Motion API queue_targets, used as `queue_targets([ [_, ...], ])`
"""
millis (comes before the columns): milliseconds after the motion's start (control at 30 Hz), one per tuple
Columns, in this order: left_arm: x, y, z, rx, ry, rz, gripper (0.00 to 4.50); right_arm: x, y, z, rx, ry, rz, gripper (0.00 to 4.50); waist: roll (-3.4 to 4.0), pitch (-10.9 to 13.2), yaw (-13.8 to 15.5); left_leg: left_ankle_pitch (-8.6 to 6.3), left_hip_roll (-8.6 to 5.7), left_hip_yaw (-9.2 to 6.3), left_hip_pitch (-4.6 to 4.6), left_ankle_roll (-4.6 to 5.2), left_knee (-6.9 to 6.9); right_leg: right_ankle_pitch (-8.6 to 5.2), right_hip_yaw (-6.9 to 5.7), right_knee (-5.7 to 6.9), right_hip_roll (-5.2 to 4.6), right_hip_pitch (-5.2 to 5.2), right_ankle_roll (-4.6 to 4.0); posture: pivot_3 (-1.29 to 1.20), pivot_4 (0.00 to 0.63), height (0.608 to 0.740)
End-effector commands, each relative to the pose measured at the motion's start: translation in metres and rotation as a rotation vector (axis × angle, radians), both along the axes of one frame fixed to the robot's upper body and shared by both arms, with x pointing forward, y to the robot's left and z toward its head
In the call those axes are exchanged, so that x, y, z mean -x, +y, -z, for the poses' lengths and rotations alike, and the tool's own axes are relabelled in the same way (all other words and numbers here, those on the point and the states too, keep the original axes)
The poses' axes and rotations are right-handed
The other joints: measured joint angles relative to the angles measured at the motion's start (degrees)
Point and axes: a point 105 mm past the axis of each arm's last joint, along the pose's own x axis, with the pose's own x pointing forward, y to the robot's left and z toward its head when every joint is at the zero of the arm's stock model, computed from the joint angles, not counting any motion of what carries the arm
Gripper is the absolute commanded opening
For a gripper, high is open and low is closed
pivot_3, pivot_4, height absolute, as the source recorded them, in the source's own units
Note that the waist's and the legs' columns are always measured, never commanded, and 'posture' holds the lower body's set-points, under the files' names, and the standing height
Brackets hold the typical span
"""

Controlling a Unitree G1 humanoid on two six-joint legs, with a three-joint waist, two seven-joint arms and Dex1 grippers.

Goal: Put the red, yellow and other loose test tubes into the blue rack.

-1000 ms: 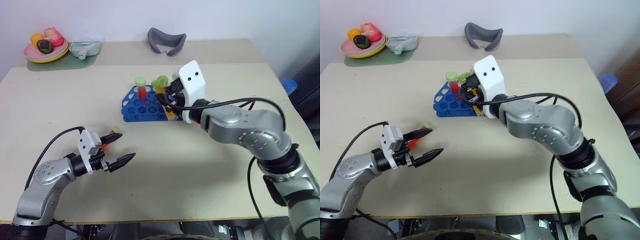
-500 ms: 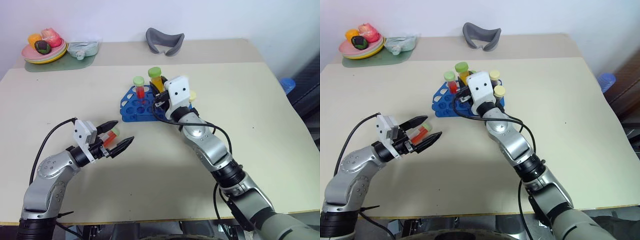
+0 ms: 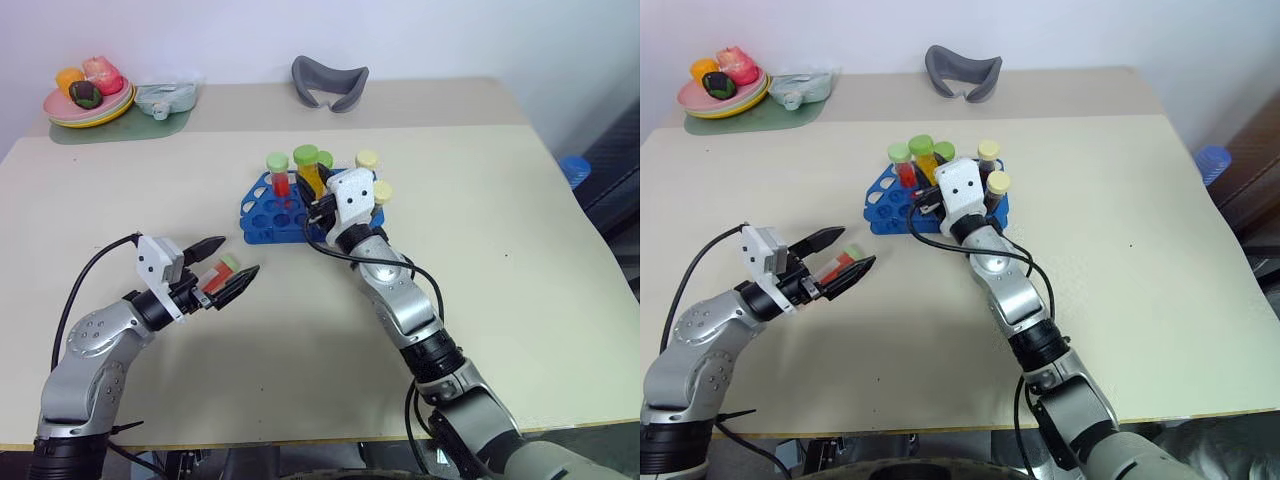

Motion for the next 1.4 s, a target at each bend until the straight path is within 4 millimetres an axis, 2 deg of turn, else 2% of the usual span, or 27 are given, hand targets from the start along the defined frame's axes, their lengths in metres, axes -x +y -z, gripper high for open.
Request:
queue_targets([
  [33,0.003,0.0,-0.014,-0.004,-0.047,0.008,4.5,0.005,0.0,-0.01,-0.032,-0.06,-0.01,1.41,0.0,0.0,-0.05,0.0,0.0,0.0,0.0,0.0,0.0,0.0,0.0,0.0,0.0,0.0,0.0,0.0,0.15,0.74],
  [600,0.004,-0.001,-0.021,-0.019,-0.042,0.023,4.5,-0.001,-0.013,0.009,-0.051,-0.046,0.038,1.41,0.0,0.0,-0.05,0.03,0.0,0.0,0.06,-0.06,0.0,0.0,0.0,0.09,0.0,0.02,0.0,0.0,0.15,0.74],
  [900,0.003,-0.001,-0.023,-0.022,-0.043,0.026,4.5,0.004,-0.009,0.011,-0.06,-0.046,-0.008,1.41,0.0,0.0,-0.06,0.04,0.0,0.0,0.07,-0.08,0.0,0.0,0.0,0.1,0.0,0.02,0.0,0.0,0.15,0.74],
  [1000,0.002,-0.001,-0.023,-0.021,-0.046,0.027,4.5,0.005,-0.009,0.012,-0.064,-0.041,-0.026,2.39,0.0,0.0,-0.06,0.05,0.0,0.0,0.07,-0.08,0.0,0.0,0.0,0.1,0.0,0.02,0.0,0.0,0.15,0.74],
  [1133,0.002,-0.002,-0.023,-0.02,-0.047,0.028,4.5,0.005,-0.013,-0.002,-0.073,-0.087,-0.006,4.3,0.0,0.0,-0.08,0.05,0.0,0.0,0.08,-0.09,0.0,0.0,0.0,0.12,0.0,0.02,0.0,0.0,0.15,0.74],
  [1167,0.002,-0.002,-0.023,-0.02,-0.047,0.028,4.5,0.006,-0.014,-0.008,-0.078,-0.104,-0.002,4.47,0.0,0.0,-0.07,0.05,0.0,0.0,0.08,-0.09,0.0,0.0,0.0,0.13,0.0,0.02,0.0,0.0,0.15,0.74],
  [1400,0.005,0.002,-0.027,-0.039,-0.052,0.017,4.5,0.02,-0.018,-0.061,-0.104,-0.241,-0.039,4.47,0.01,0.0,-0.07,0.06,0.0,0.0,0.08,-0.11,0.01,0.0,0.0,0.17,0.0,0.01,0.0,0.0,0.15,0.74],
])
